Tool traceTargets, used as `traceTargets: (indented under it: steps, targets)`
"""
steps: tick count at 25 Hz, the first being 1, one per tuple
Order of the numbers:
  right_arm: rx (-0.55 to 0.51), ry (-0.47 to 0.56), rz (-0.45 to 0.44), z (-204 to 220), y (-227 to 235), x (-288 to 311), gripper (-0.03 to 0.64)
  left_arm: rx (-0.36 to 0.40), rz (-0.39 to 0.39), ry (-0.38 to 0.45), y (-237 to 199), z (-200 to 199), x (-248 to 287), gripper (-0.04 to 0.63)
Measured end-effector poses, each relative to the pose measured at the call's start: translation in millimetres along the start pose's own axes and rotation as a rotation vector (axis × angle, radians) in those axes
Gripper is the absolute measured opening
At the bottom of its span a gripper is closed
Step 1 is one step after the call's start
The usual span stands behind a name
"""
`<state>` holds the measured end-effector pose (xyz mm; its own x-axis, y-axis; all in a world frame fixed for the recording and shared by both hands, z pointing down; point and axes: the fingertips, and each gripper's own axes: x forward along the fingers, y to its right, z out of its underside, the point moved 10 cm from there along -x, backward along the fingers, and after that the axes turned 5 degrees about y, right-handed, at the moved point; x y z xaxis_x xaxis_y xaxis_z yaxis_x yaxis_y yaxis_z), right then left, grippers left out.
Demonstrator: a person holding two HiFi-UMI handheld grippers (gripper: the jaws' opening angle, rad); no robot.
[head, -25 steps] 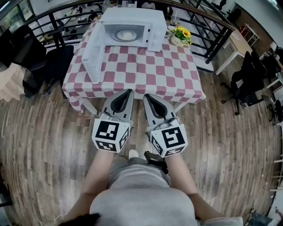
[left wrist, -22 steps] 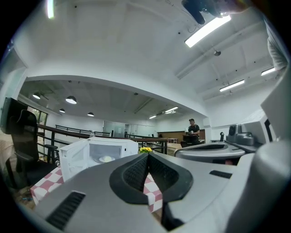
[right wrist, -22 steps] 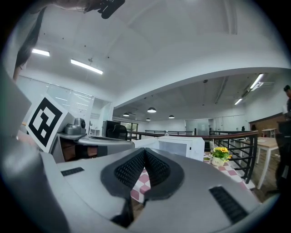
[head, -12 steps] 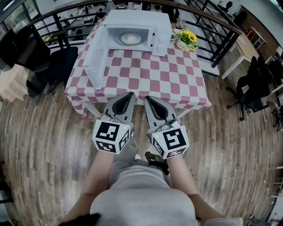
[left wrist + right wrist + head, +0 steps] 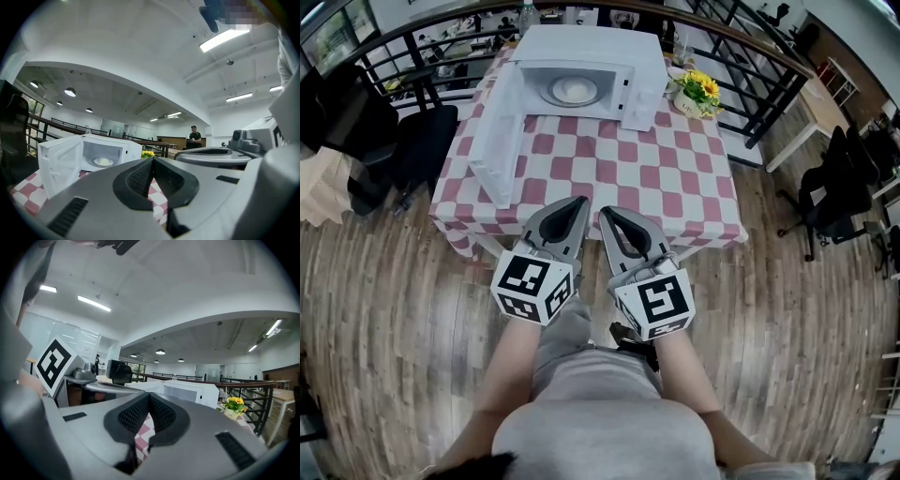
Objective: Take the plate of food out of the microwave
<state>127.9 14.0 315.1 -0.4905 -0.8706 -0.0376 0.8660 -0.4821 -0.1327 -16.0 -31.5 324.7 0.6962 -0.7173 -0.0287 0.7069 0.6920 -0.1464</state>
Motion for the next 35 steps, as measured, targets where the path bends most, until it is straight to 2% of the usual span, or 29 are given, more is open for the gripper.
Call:
traceTargets:
  steps: [4, 7, 10, 13, 18, 21, 35]
  targets:
    - [0.034, -0.015, 0.024, 4, 18, 25, 0.024, -0.011, -0.057, 0.01, -23, -1, 22, 0.002]
    - [0.077, -0.032, 0.069, 10, 35, 45, 0.024, -0.031, -0.09, -0.031, -40, -2, 40, 0.003]
    - [0.173, -0.069, 0.087, 20, 54, 67, 0.023, -0.015, -0.108, -0.048, -57, -3, 58, 0.003]
    - [0.194, -0.069, 0.09, 27, 66, 84, 0.023, 0.001, -0.122, -0.026, -74, -1, 73, 0.002]
    - [0.185, -0.023, 0.108, 29, 85, 112, 0.023, 0.006, -0.122, -0.011, -101, 0, 98, 0.003]
    - [0.223, -0.021, 0.094, 33, 96, 131, 0.024, -0.018, -0.105, -0.015, -116, 2, 115, 0.003]
    - [0.361, -0.012, 0.112, 59, 136, 222, 0.025, 0.004, -0.104, -0.023, -188, 5, 174, 0.003]
